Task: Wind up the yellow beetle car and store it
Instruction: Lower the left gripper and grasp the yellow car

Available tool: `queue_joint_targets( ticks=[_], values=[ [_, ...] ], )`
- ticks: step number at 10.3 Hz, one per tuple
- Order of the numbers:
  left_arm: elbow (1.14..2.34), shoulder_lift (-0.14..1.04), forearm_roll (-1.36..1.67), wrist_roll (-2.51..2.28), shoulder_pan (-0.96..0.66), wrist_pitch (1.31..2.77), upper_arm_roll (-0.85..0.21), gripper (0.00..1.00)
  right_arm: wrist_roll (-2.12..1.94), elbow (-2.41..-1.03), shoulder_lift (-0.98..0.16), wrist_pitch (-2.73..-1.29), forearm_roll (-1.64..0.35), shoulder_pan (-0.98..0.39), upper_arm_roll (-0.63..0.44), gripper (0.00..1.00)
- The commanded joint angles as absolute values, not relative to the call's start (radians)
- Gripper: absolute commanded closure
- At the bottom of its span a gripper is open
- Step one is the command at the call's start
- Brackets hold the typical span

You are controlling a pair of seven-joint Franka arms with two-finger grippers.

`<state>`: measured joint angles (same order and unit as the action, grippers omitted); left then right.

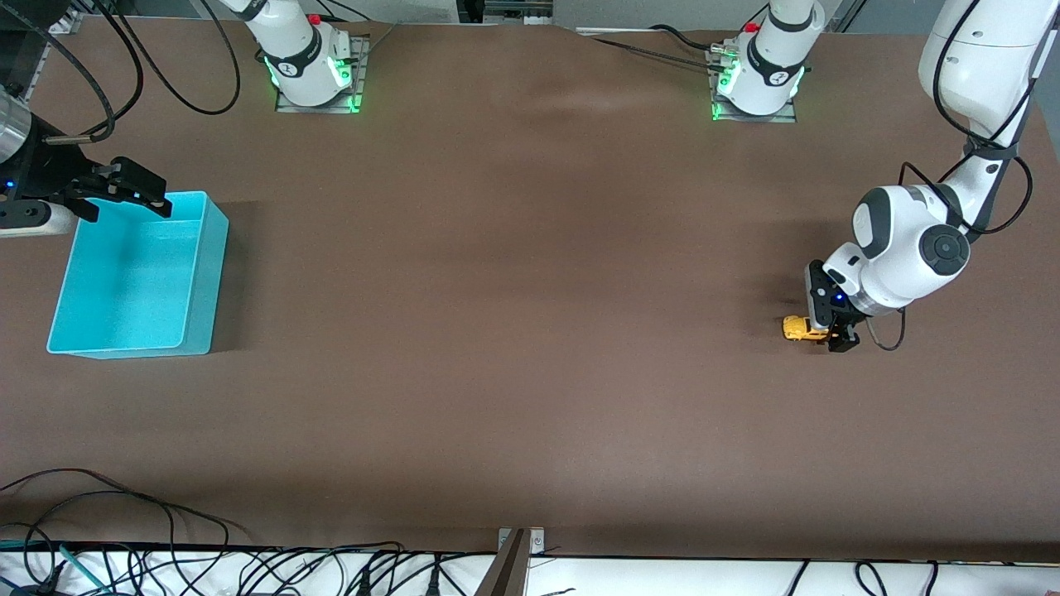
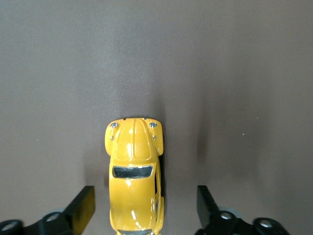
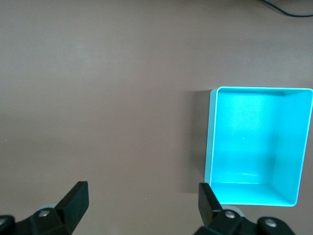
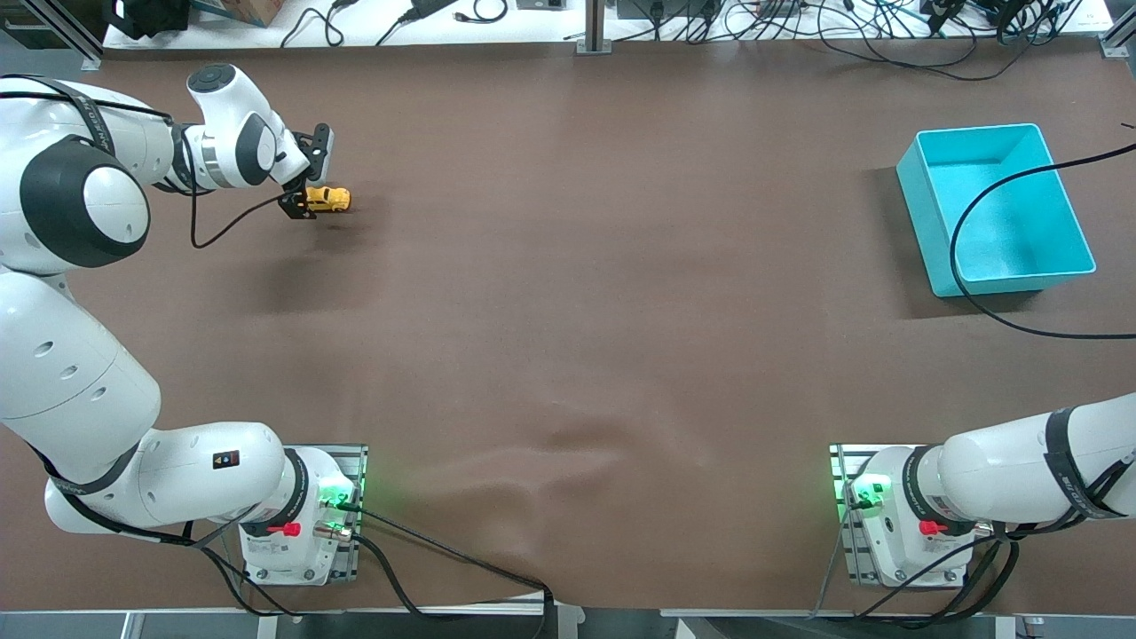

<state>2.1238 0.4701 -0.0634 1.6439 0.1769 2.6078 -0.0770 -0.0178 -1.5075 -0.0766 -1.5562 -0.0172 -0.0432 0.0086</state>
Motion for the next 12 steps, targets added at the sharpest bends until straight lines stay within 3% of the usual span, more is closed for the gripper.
queue_joint_targets(
  ticks=[1,4,12],
  values=[
    [2.076,0.512,-0.037,1.683,0.173,2.609,-0.081,0.48,-0.028,-1.489,-0.086,-1.546,-0.002,-0.04,0.011,0.0],
    [2.072,0.512,-0.037,1.683,0.173,2.609,-0.081,0.84,-0.029,-1.489,-0.086,-1.548,0.014,-0.041,0.011,0.0],
    [2.028,0.554,-0.054,1.724,0.184,2.6,-0.077,0.91,-0.029,-1.489,-0.091,-1.548,0.015,-0.041,0.011,0.0]
  ],
)
